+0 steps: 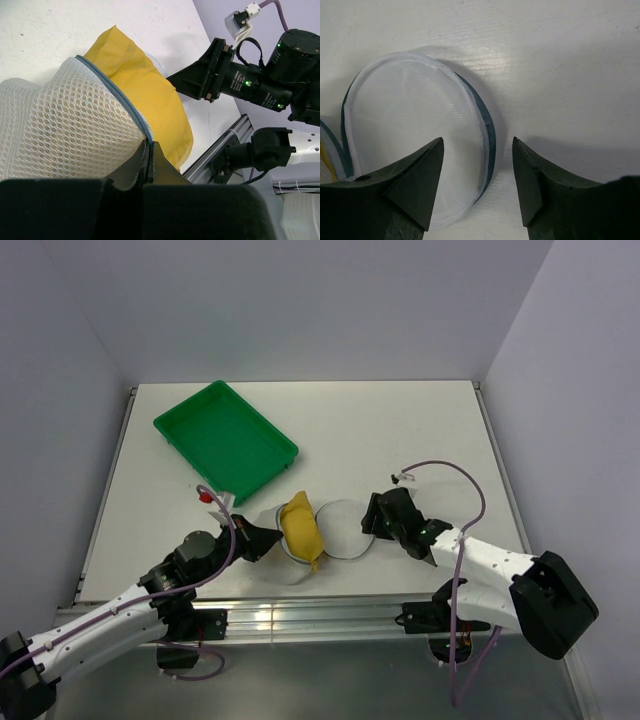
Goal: Place the bra in the laundry bag and zip it closed
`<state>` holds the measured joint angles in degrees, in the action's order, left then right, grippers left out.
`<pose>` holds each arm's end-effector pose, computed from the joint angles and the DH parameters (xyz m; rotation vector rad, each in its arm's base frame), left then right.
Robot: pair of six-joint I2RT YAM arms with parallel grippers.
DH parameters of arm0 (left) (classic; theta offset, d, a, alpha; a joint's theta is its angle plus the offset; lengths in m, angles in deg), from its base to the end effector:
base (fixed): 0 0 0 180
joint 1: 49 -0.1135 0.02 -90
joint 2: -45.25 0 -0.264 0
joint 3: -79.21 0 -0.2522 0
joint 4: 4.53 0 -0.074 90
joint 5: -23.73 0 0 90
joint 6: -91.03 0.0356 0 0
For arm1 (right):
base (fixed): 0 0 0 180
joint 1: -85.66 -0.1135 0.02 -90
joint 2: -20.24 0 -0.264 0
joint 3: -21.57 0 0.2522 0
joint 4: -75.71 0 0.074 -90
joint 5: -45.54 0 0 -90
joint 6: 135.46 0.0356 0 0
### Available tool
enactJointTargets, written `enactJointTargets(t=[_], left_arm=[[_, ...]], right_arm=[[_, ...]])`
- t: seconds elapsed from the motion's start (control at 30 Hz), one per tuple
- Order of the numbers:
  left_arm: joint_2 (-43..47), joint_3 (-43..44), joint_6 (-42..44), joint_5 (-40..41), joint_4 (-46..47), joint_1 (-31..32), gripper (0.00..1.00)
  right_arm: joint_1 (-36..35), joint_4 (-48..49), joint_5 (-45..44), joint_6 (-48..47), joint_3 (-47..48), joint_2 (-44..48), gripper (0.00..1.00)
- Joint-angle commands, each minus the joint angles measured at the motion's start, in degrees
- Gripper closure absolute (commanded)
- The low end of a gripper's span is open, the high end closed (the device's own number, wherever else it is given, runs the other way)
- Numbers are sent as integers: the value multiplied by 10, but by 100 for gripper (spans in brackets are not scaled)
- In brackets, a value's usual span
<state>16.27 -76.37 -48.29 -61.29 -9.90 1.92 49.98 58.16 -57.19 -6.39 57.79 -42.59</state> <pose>0.0959 -0.1132 0.2025 -0.0429 1.9028 -1.1732 0.1694 0.1120 0.1597 0.1802 2.3447 0.3947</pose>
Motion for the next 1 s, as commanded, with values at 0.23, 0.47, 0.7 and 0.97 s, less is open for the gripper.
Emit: enactJointTargets(t=[0.23,0.47,0.7,0.97], left_arm=[[6,16,-4,-4,32,0,100],[10,16,-3,-3,27,0,100],[-20,44,12,-6,33,0,100],[-90,103,20,2,53,1,100]], right_arm=[[6,65,25,23,-11,-60,41],[8,86,-11,53,-25,-21,100],[4,-38,-49,-16,50,245,100],[-69,-228,-44,-52,195,267,100]])
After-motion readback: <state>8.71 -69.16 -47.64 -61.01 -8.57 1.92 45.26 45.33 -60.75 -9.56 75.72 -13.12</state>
